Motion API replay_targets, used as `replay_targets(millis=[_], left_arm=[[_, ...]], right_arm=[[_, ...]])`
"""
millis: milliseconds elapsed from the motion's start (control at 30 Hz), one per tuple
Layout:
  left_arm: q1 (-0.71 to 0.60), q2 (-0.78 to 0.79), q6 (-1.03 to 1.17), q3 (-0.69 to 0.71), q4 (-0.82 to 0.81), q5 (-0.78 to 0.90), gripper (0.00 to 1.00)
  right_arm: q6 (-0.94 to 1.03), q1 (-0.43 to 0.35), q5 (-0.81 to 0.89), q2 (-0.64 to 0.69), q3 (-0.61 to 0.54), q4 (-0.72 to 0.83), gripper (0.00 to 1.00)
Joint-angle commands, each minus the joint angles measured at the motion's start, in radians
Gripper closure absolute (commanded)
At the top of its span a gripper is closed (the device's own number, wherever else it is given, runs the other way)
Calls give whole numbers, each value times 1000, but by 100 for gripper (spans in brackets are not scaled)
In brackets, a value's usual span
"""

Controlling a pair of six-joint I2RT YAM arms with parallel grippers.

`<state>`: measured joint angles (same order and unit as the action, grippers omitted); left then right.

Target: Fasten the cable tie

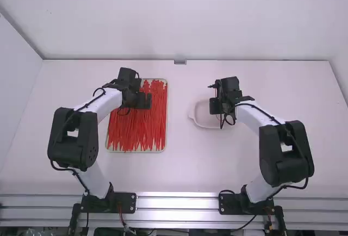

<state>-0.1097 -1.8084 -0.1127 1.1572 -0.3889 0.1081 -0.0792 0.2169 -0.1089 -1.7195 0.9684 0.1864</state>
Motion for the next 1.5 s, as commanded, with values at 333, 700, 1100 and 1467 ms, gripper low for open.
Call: replay_targets(millis=[333, 700, 1100, 1467], left_arm=[[-2, 11, -3, -12, -12, 14, 1], [-2, 11, -3, -12, -13, 14, 1], [-2, 11, -4, -12, -9, 14, 0], [3, 44, -14, -12, 2, 14, 1]], right_arm=[[-3, 1, 6, -12, -16, 3, 100], [-3, 0, 5, -12, -16, 1, 89], [-21, 0, 61, -11, -16, -30, 2], [-21, 0, 66, 32, -16, -48, 2]])
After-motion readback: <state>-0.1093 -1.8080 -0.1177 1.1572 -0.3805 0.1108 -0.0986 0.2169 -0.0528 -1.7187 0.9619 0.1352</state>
